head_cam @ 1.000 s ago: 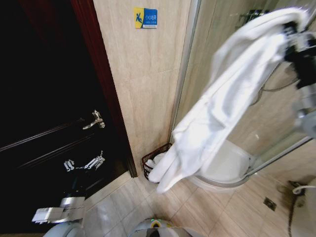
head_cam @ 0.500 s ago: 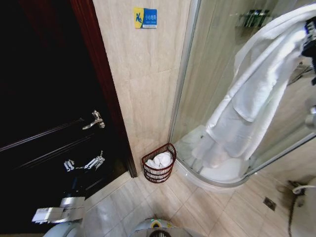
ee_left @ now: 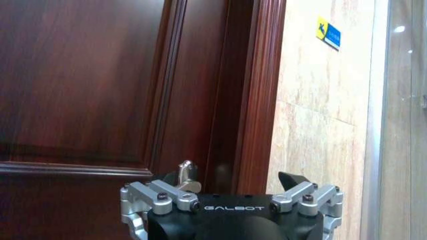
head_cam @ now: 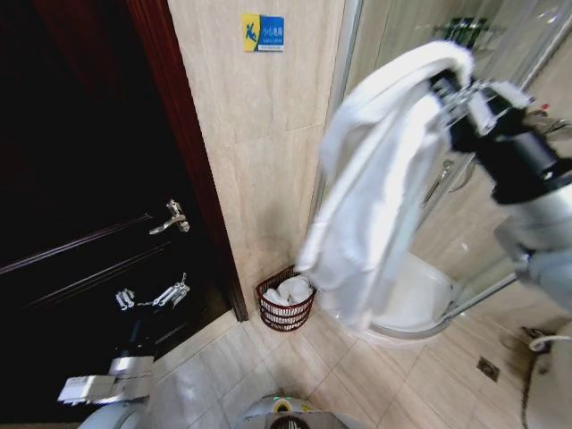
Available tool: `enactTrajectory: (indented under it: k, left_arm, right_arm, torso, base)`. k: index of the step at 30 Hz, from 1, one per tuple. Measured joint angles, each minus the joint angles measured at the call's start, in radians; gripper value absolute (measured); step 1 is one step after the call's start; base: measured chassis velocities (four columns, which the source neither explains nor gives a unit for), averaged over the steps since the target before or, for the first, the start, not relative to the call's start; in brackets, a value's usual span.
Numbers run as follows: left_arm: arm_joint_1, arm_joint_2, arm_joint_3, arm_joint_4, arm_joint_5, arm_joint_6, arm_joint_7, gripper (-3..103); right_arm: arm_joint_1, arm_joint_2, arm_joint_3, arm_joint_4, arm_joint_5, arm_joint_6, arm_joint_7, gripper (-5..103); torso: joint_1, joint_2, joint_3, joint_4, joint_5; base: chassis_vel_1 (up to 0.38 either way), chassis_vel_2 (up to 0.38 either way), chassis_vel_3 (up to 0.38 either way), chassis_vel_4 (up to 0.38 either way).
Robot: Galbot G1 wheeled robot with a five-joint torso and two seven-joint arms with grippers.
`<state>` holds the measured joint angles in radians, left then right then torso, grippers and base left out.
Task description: Discard the used towel into the hamper.
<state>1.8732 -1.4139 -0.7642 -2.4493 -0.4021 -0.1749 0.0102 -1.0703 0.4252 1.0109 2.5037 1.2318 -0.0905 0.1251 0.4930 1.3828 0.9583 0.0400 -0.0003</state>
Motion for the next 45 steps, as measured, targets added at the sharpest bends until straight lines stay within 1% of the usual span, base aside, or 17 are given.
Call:
enactTrajectory:
  k: [4, 9, 10, 13, 14, 15, 18, 24, 27, 30, 33, 36, 39, 40, 42, 43, 45]
  left_arm:
    - [0.000, 0.000, 0.000, 0.000, 0.000, 0.000, 0.000, 100]
    - [0.000, 0.000, 0.000, 0.000, 0.000, 0.000, 0.000, 100]
    - [0.000, 0.000, 0.000, 0.000, 0.000, 0.000, 0.000, 100]
    - [0.000, 0.000, 0.000, 0.000, 0.000, 0.000, 0.000, 100]
    - [0.000, 0.000, 0.000, 0.000, 0.000, 0.000, 0.000, 100]
    - [0.000, 0.000, 0.000, 0.000, 0.000, 0.000, 0.000, 100]
    - [0.000, 0.000, 0.000, 0.000, 0.000, 0.000, 0.000, 100]
    - [0.000, 0.000, 0.000, 0.000, 0.000, 0.000, 0.000, 100]
    - [0.000, 0.000, 0.000, 0.000, 0.000, 0.000, 0.000, 100]
    - [0.000, 0.000, 0.000, 0.000, 0.000, 0.000, 0.000, 100]
    - [0.000, 0.000, 0.000, 0.000, 0.000, 0.000, 0.000, 100]
    - [0.000, 0.000, 0.000, 0.000, 0.000, 0.000, 0.000, 100]
    - [0.000, 0.000, 0.000, 0.000, 0.000, 0.000, 0.000, 100]
    - [0.000, 0.000, 0.000, 0.000, 0.000, 0.000, 0.000, 100]
    - [0.000, 0.000, 0.000, 0.000, 0.000, 0.000, 0.000, 100]
    - [0.000, 0.000, 0.000, 0.000, 0.000, 0.000, 0.000, 100]
    - [0.000, 0.000, 0.000, 0.000, 0.000, 0.000, 0.000, 100]
  right_arm:
    - [0.013, 0.020, -0.005, 0.004, 0.001, -0.020, 0.018, 9]
    - [-0.006, 0.105, -0.002, 0.002, -0.022, -0.044, 0.043, 9]
    - [-0.006, 0.105, -0.002, 0.002, -0.022, -0.044, 0.043, 9]
    - [-0.042, 0.159, 0.000, 0.001, -0.059, -0.042, 0.041, 9]
    - [-0.059, 0.200, -0.013, -0.001, -0.088, -0.036, 0.038, 9]
    - [-0.059, 0.200, -0.013, -0.001, -0.088, -0.036, 0.038, 9]
    - [-0.093, 0.263, -0.048, -0.014, -0.147, -0.008, 0.008, 9]
    - [-0.076, 0.262, -0.079, -0.081, -0.168, 0.049, -0.039, 9]
    - [-0.021, 0.235, -0.109, -0.117, -0.156, 0.070, -0.050, 9]
    - [0.092, 0.191, -0.190, -0.185, -0.141, 0.092, -0.059, 9]
    - [0.154, 0.178, -0.239, -0.226, -0.135, 0.100, -0.066, 9]
    - [0.222, 0.181, -0.299, -0.268, -0.134, 0.107, -0.070, 9]
    - [0.318, 0.209, -0.393, -0.317, -0.145, 0.118, -0.070, 9]
    - [0.318, 0.209, -0.393, -0.317, -0.145, 0.118, -0.070, 9]
    - [0.416, 0.234, -0.475, -0.361, -0.155, 0.122, -0.066, 9]
    - [0.416, 0.234, -0.475, -0.361, -0.155, 0.122, -0.066, 9]
    - [0.481, 0.247, -0.529, -0.398, -0.162, 0.123, -0.065, 9]
  torso:
    - [0.000, 0.000, 0.000, -0.0003, 0.0003]
    - [0.000, 0.000, 0.000, -0.0003, 0.0003]
    - [0.000, 0.000, 0.000, -0.0003, 0.0003]
    - [0.000, 0.000, 0.000, -0.0006, 0.0005]
    - [0.000, 0.000, 0.000, -0.0006, 0.0007]
    - [0.000, 0.000, 0.000, -0.0006, 0.0007]
    - [0.000, 0.000, 0.000, -0.0005, 0.0004]
    - [0.000, 0.000, 0.000, -0.0006, 0.0004]
    - [0.000, 0.000, 0.000, -0.0004, 0.0000]
    - [0.000, 0.000, 0.000, -0.0003, 0.0001]
    - [0.000, 0.000, 0.000, -0.0004, 0.0001]
    - [0.000, 0.000, 0.000, -0.0005, 0.0005]
    - [0.000, 0.000, 0.000, -0.0005, 0.0007]
    - [0.000, 0.000, 0.000, -0.0005, 0.0007]
    - [0.000, 0.000, 0.000, -0.0002, 0.0001]
    - [0.000, 0.000, 0.000, -0.0002, 0.0001]
    - [0.000, 0.000, 0.000, -0.0003, 0.0002]
  base:
    - [0.000, 0.000, 0.000, 0.000]
    - [0.000, 0.000, 0.000, 0.000]
    - [0.000, 0.000, 0.000, 0.000]
    - [0.000, 0.000, 0.000, 0.000]
    - [0.000, 0.000, 0.000, 0.000]
    - [0.000, 0.000, 0.000, 0.000]
    - [0.000, 0.000, 0.000, 0.000]
    - [0.000, 0.000, 0.000, 0.000]
    - [0.000, 0.000, 0.000, 0.000]
    - [0.000, 0.000, 0.000, 0.000]
    - [0.000, 0.000, 0.000, 0.000]
    - [0.000, 0.000, 0.000, 0.000]
    - [0.000, 0.000, 0.000, 0.000]
    - [0.000, 0.000, 0.000, 0.000]
    - [0.000, 0.000, 0.000, 0.000]
    - [0.000, 0.000, 0.000, 0.000]
    - [0.000, 0.000, 0.000, 0.000]
